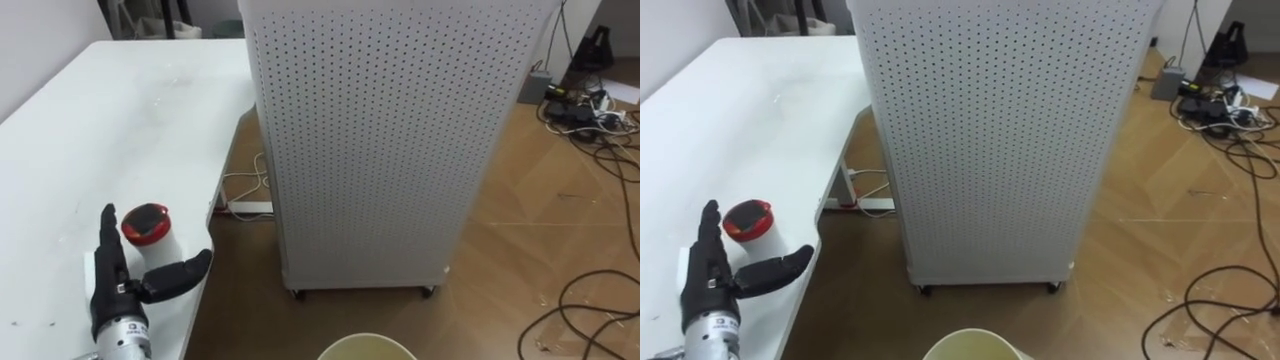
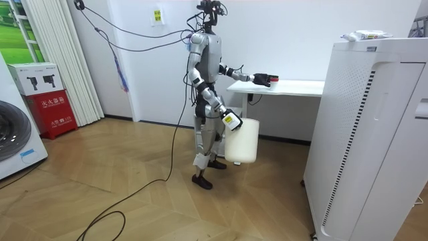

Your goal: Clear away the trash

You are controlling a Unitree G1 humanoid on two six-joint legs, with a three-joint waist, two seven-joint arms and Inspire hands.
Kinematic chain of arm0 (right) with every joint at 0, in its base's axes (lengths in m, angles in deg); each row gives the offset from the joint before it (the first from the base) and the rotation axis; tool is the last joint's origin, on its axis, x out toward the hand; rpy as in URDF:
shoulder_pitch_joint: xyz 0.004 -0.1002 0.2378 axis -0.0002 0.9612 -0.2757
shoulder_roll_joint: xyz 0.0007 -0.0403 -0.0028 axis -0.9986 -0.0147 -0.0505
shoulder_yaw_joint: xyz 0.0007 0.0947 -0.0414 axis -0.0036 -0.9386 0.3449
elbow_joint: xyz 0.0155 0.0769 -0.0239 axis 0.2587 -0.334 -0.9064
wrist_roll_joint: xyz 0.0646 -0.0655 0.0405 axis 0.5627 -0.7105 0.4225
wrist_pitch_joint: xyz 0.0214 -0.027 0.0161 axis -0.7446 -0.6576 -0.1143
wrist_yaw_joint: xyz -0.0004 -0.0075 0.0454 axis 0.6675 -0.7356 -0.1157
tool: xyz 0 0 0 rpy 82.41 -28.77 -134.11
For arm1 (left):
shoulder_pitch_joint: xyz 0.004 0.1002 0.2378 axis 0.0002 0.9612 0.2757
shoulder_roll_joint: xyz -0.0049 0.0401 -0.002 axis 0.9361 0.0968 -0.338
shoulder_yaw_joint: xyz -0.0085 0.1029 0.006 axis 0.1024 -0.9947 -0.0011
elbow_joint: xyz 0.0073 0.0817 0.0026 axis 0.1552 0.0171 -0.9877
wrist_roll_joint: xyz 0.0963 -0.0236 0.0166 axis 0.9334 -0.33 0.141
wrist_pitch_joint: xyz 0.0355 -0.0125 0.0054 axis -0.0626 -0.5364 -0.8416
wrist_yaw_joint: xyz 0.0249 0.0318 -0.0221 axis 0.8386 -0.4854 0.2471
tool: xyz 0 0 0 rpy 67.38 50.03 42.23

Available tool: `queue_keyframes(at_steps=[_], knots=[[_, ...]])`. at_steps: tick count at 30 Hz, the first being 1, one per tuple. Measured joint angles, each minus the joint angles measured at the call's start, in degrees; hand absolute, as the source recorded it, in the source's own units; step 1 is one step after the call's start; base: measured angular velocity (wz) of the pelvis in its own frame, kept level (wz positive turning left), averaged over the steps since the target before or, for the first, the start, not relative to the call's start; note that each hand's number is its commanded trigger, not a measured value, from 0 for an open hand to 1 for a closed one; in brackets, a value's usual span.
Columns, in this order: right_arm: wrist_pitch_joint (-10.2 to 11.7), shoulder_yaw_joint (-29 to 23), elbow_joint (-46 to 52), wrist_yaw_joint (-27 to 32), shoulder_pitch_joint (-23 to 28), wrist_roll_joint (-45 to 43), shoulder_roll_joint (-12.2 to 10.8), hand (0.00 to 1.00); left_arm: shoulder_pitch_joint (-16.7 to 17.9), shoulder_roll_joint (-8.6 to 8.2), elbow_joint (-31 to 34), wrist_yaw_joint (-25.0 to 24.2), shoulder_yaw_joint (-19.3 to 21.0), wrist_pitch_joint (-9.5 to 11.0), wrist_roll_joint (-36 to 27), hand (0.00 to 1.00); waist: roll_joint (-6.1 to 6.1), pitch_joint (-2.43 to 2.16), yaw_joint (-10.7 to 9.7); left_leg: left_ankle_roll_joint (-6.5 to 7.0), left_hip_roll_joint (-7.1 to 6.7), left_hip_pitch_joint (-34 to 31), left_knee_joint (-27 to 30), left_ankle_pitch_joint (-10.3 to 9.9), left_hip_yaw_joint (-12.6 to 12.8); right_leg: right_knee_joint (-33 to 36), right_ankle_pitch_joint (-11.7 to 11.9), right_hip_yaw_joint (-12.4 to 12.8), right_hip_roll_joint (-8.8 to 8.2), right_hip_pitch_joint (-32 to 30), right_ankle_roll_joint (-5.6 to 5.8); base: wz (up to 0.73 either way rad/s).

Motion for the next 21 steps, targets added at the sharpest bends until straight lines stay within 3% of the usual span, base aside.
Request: queue_keyframes(at_steps=[2,3,4,21], knots=[[-0.6,0.0,0.0,0.0,0.0,-0.6,0.0,1.0,0.0,0.0,-0.2,-0.1,-0.1,-0.1,0.0,0.77,0.11,-0.07,-0.1,0.0,0.01,0.1,0.0,0.0,0.0,0.1,0.0,0.0,0.0,0.0,0.0,-0.02],[-0.7,0.0,0.0,0.0,0.0,-0.7,0.0,1.0,-0.1,0.0,-0.4,-0.1,-0.1,-0.1,-0.1,0.95,0.14,-0.09,-0.2,0.0,0.03,0.1,0.0,0.0,0.1,0.1,0.0,0.0,0.01,0.0,0.0,-0.04],[-0.9,0.0,0.1,0.1,0.0,-0.8,0.0,1.0,-0.2,0.01,-1.0,-0.1,-0.1,-0.2,-1.0,1.0,0.25,-0.15,-0.2,0.0,0.1,0.3,0.0,0.0,0.5,0.1,0.0,0.1,0.01,0.0,0.0,-0.06],[-0.9,0.0,1.2,0.6,0.0,-2.5,0.0,1.0,-1.6,0.37,-4.3,-0.5,-0.1,-1.5,-4.9,1.0,0.42,-0.3,-0.7,0.0,0.34,0.5,0.0,0.0,1.4,0.3,0.0,0.3,0.06,0.1,-0.01,0.0]])
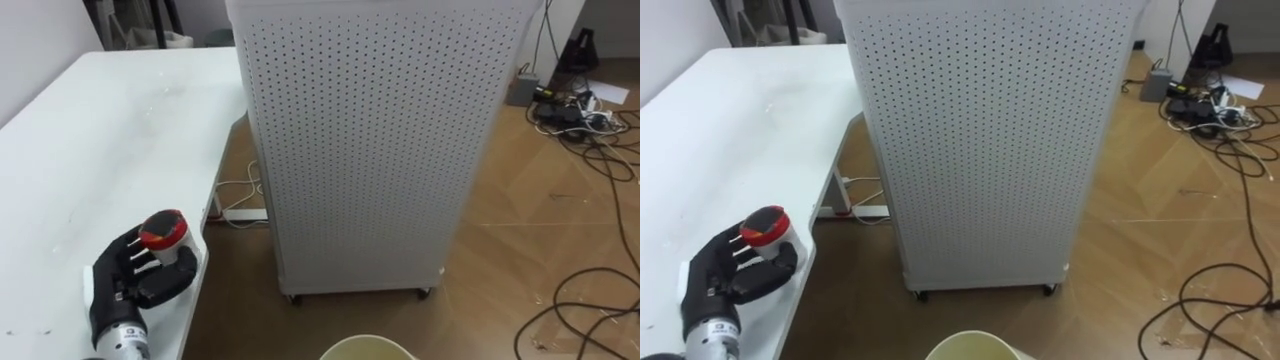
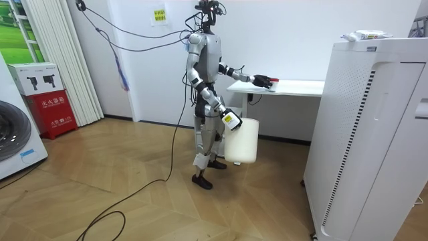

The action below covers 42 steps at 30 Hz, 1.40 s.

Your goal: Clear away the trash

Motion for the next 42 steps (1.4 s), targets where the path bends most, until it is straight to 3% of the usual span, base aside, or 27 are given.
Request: queue_keyframes(at_steps=[24,28,35,42], knots=[[0.0,0.1,0.2,0.0,-0.1,0.7,0.0,1.0,-1.1,0.02,-0.2,-1.8,-0.1,-0.3,-0.1,1.0,-0.53,0.19,-0.5,0.0,0.13,0.3,-0.1,0.0,1.3,-0.1,0.0,1.4,0.05,-0.1,0.0,-0.01],[0.0,0.1,-2.5,-0.1,-2.2,2.2,0.0,1.0,-1.1,0.01,0.8,-3.0,-2.3,-0.3,0.4,1.0,-0.56,0.2,-0.5,0.0,0.17,0.1,-0.1,0.0,1.2,0.0,0.0,1.2,0.02,-0.2,0.0,0.01],[0.1,0.0,-3.4,1.8,-5.4,3.1,0.2,1.0,-1.1,-0.11,7.3,-7.3,-6.2,-0.3,6.3,1.0,-0.56,0.19,1.0,0.15,0.23,-3.8,0.5,0.1,1.2,1.2,0.1,1.2,-0.15,-4.5,-0.07,0.0],[0.1,-0.3,-4.5,2.2,-10.3,3.3,0.4,1.0,-0.9,0.01,12.9,-12.0,-7.0,-0.3,6.2,1.0,-0.18,0.19,0.8,0.15,0.26,-4.8,0.4,0.1,1.3,1.0,0.1,1.3,-0.09,-5.4,-0.08,-0.01]])
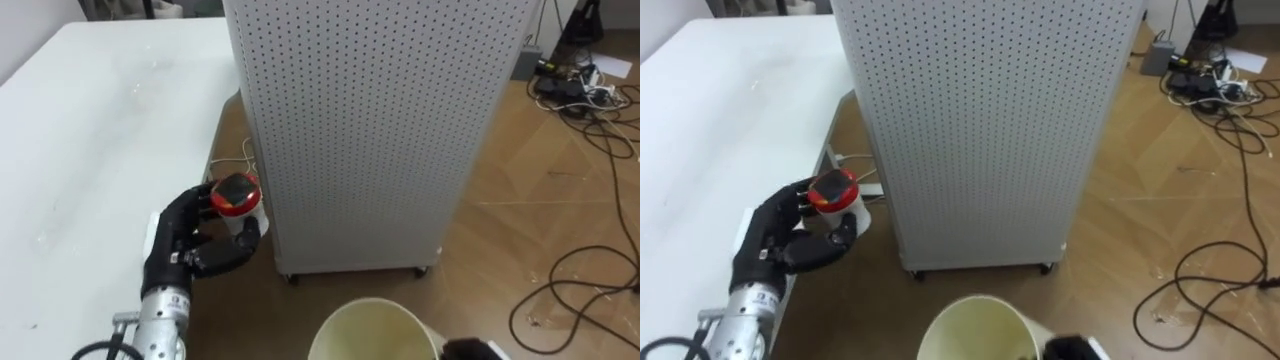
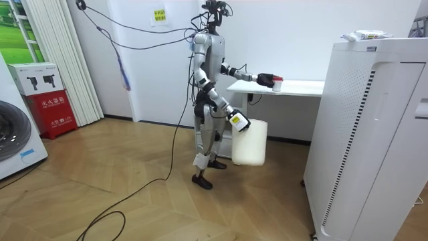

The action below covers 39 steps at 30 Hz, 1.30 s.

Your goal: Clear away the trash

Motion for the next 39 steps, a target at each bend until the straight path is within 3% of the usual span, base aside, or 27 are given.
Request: queue_keyframes(at_steps=[6,14,33,37,39], knots=[[0.7,-0.1,0.0,0.1,-2.8,2.2,0.3,1.0,0.0,-0.18,0.8,-4.6,-1.9,0.0,0.1,1.0,0.65,0.04,0.1,0.0,-0.04,0.5,-0.6,0.0,0.0,-0.2,0.0,1.2,0.1,0.0,0.0,-0.03],[1.8,0.0,-1.9,-0.3,-3.9,2.4,0.3,1.0,0.2,-0.32,-2.7,-9.5,-6.0,0.0,-0.1,1.0,2.09,0.63,0.2,0.0,-0.04,0.4,-1.0,0.0,0.5,-0.1,0.0,1.5,0.06,-0.7,0.0,-0.04],[2.1,0.1,-3.9,-0.5,-6.2,2.5,2.0,1.0,0.5,-0.14,-4.8,-13.4,-11.4,-0.1,-0.1,1.0,2.47,0.74,-1.3,-0.01,-0.01,-0.3,-1.6,0.0,0.6,0.2,0.0,1.3,0.04,-1.6,0.01,0.0],[3.2,0.1,-5.5,-0.3,-7.0,2.5,2.0,1.0,0.6,0.51,-4.8,-14.3,-13.6,-0.1,-0.1,1.0,2.43,0.74,-1.4,-0.01,0.2,0.3,-1.6,0.0,0.0,1.7,0.0,0.5,0.0,-1.8,0.01,-0.01],[3.6,0.1,-6.1,-0.1,-7.1,2.5,2.0,1.0,0.6,0.57,-4.8,-14.5,-14.4,-0.1,-0.1,1.0,2.6,0.8,-1.1,0.03,1.27,1.2,-2.4,0.1,-3.4,7.7,-0.3,-0.4,-0.11,-4.5,0.38,-0.25]])
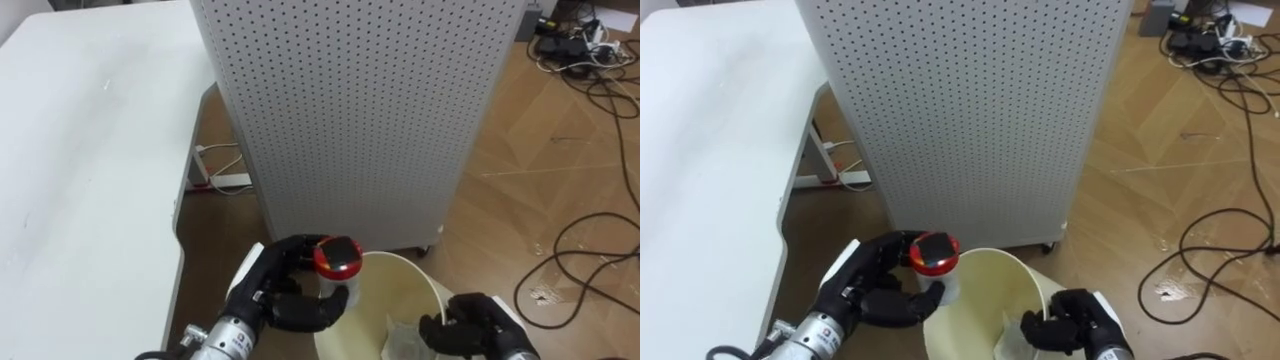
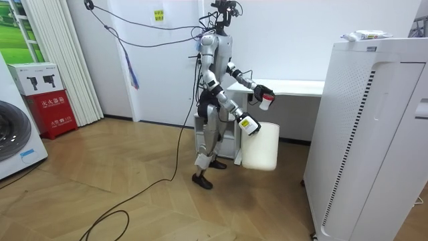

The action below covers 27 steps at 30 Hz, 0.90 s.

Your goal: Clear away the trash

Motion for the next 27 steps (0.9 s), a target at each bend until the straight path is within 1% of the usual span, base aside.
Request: queue_keyframes(at_steps=[1,2,3,4,5,7,8,9,10,11,12,14,17,22,23,25,27], knots=[[0.4,0.3,-0.8,0.2,-0.4,0.5,-0.3,1.0,0.0,0.13,-0.3,0.0,-0.6,0.2,0.0,1.0,0.4,0.38,0.5,-0.08,1.39,0.9,-0.4,0.0,-5.1,2.3,-1.9,1.7,1.12,-4.6,0.12,-0.72],[1.0,1.3,-0.8,0.3,-1.4,0.7,-0.7,1.0,0.2,0.92,-0.7,0.0,-0.1,0.3,0.0,1.0,-0.19,0.18,0.8,-0.4,1.66,0.0,0.1,-0.2,-5.7,-3.9,1.3,3.9,1.65,-8.2,-1.87,-0.65],[1.5,1.9,-0.8,0.6,-1.9,0.8,-0.7,1.0,0.0,1.5,-1.0,-0.4,0.1,0.2,0.0,1.0,-0.73,0.42,0.4,-1.61,1.23,-0.3,0.8,-1.1,-5.6,-5.9,9.4,3.3,0.53,-9.6,-2.83,-0.24],[1.9,2.3,-1.5,1.9,-1.8,2.0,-0.4,1.0,-0.3,0.55,-3.0,-1.1,-0.5,0.0,0.0,1.0,0.6,0.53,-0.8,-2.1,1.88,-0.1,1.5,-2.7,-4.3,-4.1,8.6,1.0,0.64,-9.3,-3.26,0.1],[1.9,2.3,-2.1,3.1,-1.9,2.8,-0.4,1.0,-0.3,0.44,-3.4,-2.0,-1.4,0.0,0.0,1.0,0.47,0.62,-0.9,-2.12,2.06,0.4,1.4,-2.5,-1.6,-4.3,8.5,0.8,0.76,-8.7,-3.33,0.15],[1.9,2.3,-2.7,3.5,-2.0,2.8,-0.5,1.0,-0.3,0.15,-3.7,-2.7,-2.6,0.0,0.0,1.0,0.46,0.62,-1.6,-2.18,2.57,0.8,0.9,-2.4,-0.3,-4.8,8.5,0.0,1.1,-7.9,-3.36,0.21],[1.9,2.3,-3.2,3.7,-2.1,2.8,-0.5,1.0,-0.3,-0.14,-3.6,-3.1,-2.9,0.0,0.0,0.98,0.05,0.67,-1.7,-2.2,2.56,0.9,0.6,-2.4,1.2,-4.8,8.4,0.0,1.01,-8.0,-3.4,0.24],[1.9,2.3,-3.3,3.8,-2.2,2.8,-0.4,1.0,-0.3,-0.26,-3.6,-3.3,-3.1,0.0,0.0,0.54,-0.17,0.71,-1.7,-2.2,2.47,0.9,0.7,-2.4,1.9,-4.8,8.3,0.0,0.86,-8.1,-3.39,0.12],[1.9,2.3,-3.4,3.8,-2.1,3.0,-0.5,1.0,-0.2,-0.36,-3.6,-3.5,-3.5,-0.1,-0.1,0.04,-0.62,0.76,-1.6,-2.17,2.08,0.7,1.2,-2.4,2.6,-4.8,8.2,0.2,0.48,-8.1,-3.14,0.05],[1.9,2.3,-3.4,3.9,-2.2,3.0,-0.6,1.0,0.1,-0.43,-3.6,-3.9,-3.7,-0.1,-0.1,0.0,-0.75,0.73,-1.6,-1.98,1.65,0.6,1.7,-2.4,3.1,-4.5,8.0,0.3,0.27,-8.0,-2.83,0.04],[1.9,2.3,-3.4,4.0,-2.2,3.1,-0.5,1.0,0.2,-0.55,-3.6,-4.2,-3.7,-0.1,-0.1,0.0,-0.76,0.72,-1.7,-1.83,1.49,0.6,1.9,-2.4,3.5,-4.4,7.9,0.4,0.15,-7.9,-2.66,0.06],[1.9,2.5,-3.6,3.7,-2.2,4.3,-0.6,1.0,0.2,-0.57,-3.6,-4.9,-3.7,-0.1,0.0,0.0,-1.21,0.47,-1.6,-1.2,0.91,0.8,2.0,-2.1,4.4,-4.3,8.1,1.1,-0.33,-7.9,-1.83,0.02],[1.9,2.8,-3.7,3.2,-2.2,4.4,-1.2,1.0,0.5,-0.67,-3.6,-5.6,-3.7,-0.1,-0.1,0.0,-1.46,0.3,-1.4,-0.78,0.5,0.8,2.5,-2.1,5.4,-4.4,8.6,1.5,-0.79,-7.7,-1.35,-0.03],[1.5,3.6,-3.9,1.5,-2.0,4.4,-1.5,1.0,0.9,-0.64,-3.6,-7.1,-3.6,-0.1,-0.1,0.0,-1.36,0.24,-1.4,-0.54,0.5,0.6,2.9,-2.2,5.4,-4.4,8.6,1.7,-0.8,-7.4,-1.12,0.0],[1.2,4.7,-4.1,1.2,-1.9,4.0,-1.5,1.0,0.9,-0.8,-3.6,-7.4,-3.6,0.0,-0.1,0.0,-1.23,0.16,-1.3,-0.55,0.56,0.5,2.9,-2.2,5.4,-4.3,8.6,1.7,-0.76,-7.4,-1.17,0.0],[1.0,4.9,-4.3,0.9,-1.9,3.4,-1.7,1.0,0.9,-0.94,-3.6,-7.9,-3.6,0.0,-0.2,0.0,-1.02,0.02,-1.3,-0.55,0.62,0.4,2.9,-2.2,5.4,-4.3,8.9,1.6,-0.77,-7.4,-1.58,0.04],[0.8,4.9,-5.0,0.9,-1.9,3.4,-1.7,1.0,0.9,-0.96,-3.6,-8.5,-3.6,0.0,-0.2,0.0,-0.85,-0.09,-1.3,-0.54,0.61,0.4,3.0,-2.2,5.4,-4.3,8.9,1.5,-0.81,-7.4,-1.63,0.02]])
